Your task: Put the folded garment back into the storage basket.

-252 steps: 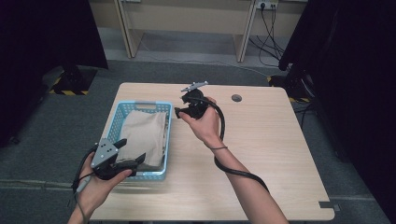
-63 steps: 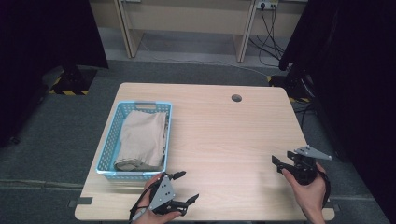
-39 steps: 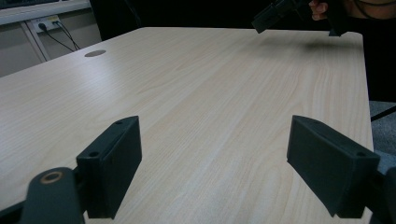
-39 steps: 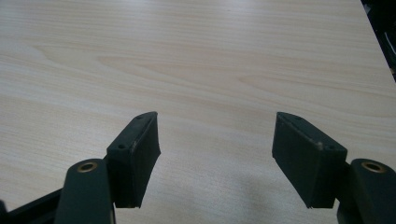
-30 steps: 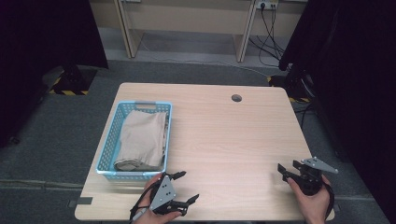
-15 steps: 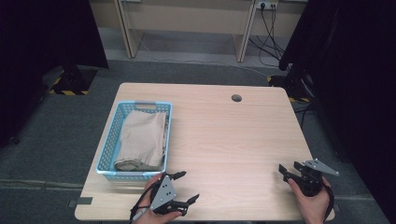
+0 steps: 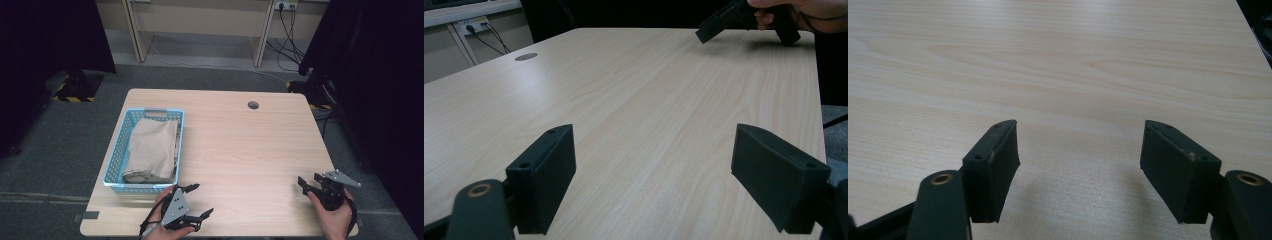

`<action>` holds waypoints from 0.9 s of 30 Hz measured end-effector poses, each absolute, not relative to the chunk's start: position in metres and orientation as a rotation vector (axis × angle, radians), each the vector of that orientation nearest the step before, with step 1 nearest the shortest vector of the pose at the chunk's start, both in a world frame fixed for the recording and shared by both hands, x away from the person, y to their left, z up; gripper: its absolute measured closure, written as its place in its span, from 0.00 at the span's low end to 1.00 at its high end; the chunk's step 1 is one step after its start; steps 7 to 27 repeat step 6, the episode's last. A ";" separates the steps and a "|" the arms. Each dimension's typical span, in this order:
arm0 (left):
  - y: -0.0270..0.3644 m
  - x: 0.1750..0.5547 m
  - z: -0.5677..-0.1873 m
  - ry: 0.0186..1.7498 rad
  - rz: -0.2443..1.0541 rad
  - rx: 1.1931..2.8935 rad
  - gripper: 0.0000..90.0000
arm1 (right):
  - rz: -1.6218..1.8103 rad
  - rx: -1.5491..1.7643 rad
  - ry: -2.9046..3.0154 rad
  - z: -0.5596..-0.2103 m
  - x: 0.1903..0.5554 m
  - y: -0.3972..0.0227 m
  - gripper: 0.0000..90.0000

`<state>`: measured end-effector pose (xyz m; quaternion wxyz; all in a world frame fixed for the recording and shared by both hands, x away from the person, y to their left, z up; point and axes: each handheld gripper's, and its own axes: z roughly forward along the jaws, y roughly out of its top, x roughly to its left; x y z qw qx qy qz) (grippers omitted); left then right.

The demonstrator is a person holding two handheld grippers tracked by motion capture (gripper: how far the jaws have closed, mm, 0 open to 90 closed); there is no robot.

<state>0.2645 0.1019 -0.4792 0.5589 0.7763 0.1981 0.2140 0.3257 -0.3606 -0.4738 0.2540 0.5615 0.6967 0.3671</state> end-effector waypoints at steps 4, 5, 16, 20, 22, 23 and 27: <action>0.102 0.264 -0.479 0.467 0.508 1.828 0.19 | 0.997 1.535 1.894 -0.474 0.326 -0.360 0.35; 0.102 0.264 -0.479 0.467 0.509 1.828 0.19 | 0.997 1.535 1.893 -0.474 0.326 -0.360 0.35; 0.102 0.264 -0.479 0.467 0.509 1.828 0.19 | 0.998 1.537 1.893 -0.474 0.326 -0.360 0.35; 0.102 0.264 -0.479 0.467 0.509 1.828 0.19 | 0.998 1.537 1.893 -0.474 0.326 -0.360 0.35; 0.102 0.264 -0.479 0.467 0.509 1.828 0.19 | 0.998 1.537 1.893 -0.474 0.326 -0.360 0.35; 0.102 0.264 -0.479 0.467 0.509 1.828 0.19 | 0.998 1.537 1.893 -0.474 0.326 -0.360 0.35; 0.102 0.264 -0.479 0.467 0.509 1.828 0.19 | 0.998 1.537 1.893 -0.474 0.326 -0.360 0.35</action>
